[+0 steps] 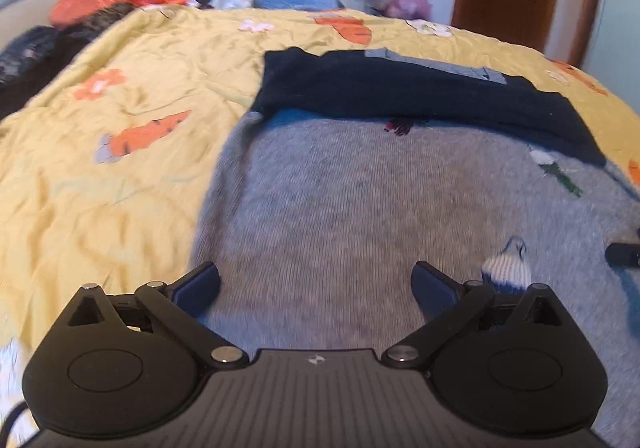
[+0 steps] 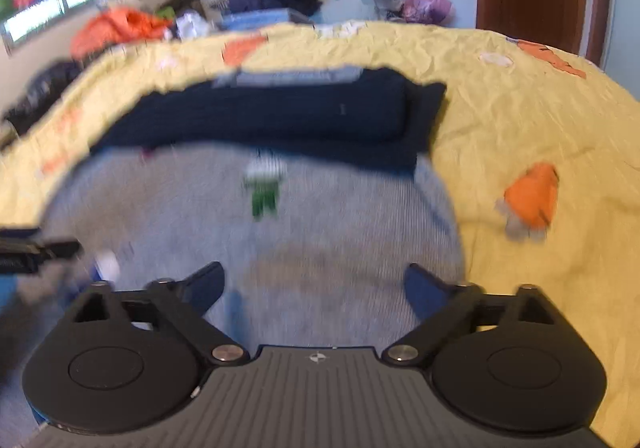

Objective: Fold small clothes
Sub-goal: 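Release the sleeve and pull both grippers back over the sweater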

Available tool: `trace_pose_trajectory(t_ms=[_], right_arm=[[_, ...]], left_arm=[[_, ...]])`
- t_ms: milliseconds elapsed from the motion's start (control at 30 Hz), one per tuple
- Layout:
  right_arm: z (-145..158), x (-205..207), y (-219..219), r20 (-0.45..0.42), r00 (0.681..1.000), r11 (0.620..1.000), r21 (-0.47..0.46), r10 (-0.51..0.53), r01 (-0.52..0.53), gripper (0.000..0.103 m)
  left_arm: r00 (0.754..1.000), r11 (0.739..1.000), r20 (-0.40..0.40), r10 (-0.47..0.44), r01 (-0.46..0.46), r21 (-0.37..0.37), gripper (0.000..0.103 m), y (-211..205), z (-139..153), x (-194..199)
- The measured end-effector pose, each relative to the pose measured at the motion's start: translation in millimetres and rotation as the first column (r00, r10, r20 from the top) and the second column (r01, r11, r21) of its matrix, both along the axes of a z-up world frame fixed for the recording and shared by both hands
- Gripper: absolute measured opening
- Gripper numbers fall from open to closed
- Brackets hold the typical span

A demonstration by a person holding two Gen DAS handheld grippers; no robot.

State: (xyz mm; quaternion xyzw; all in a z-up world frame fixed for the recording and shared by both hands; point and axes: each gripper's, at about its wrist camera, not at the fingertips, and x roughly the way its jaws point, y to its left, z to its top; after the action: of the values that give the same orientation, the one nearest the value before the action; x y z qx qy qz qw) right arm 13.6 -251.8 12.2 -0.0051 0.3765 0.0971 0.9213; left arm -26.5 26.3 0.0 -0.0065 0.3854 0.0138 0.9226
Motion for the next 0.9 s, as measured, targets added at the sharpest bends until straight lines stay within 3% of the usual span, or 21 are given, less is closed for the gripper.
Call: trace_pose_trajectory(t_ms=[33,100,467,900], right_arm=[[-5.0,-6.2,6.2,0.021,1.000,0.999,-0.043,0.005,-0.004,0.103],[-5.7,-13.7,15.8,0.044,0.999,0.996,-0.090,-0.005,0.009,0.103],[-2.8,-44.3,15.8,-0.006,1.000,0.997,-0.076,-0.031,0.030,0.103],[-3.6,-103.7,21.3,0.001,1.000,0.996,-0.084,-0.008,0.008,0.103]], left_arm=[[1.000,1.000,0.015,0.008,-0.008,0.002,0.103,-0.8,-0.7,-3.4],[0.999,1.000,0.029,0.022,-0.022,-0.003,0.103,-0.9,-1.3,-7.6],[0.999,1.000,0.017,-0.030,0.030,0.003,0.103,2.2,-1.3,-23.1],[0.999,0.999,0.018,-0.050,0.050,0.017,0.103,2.6,-1.3,-68.4]])
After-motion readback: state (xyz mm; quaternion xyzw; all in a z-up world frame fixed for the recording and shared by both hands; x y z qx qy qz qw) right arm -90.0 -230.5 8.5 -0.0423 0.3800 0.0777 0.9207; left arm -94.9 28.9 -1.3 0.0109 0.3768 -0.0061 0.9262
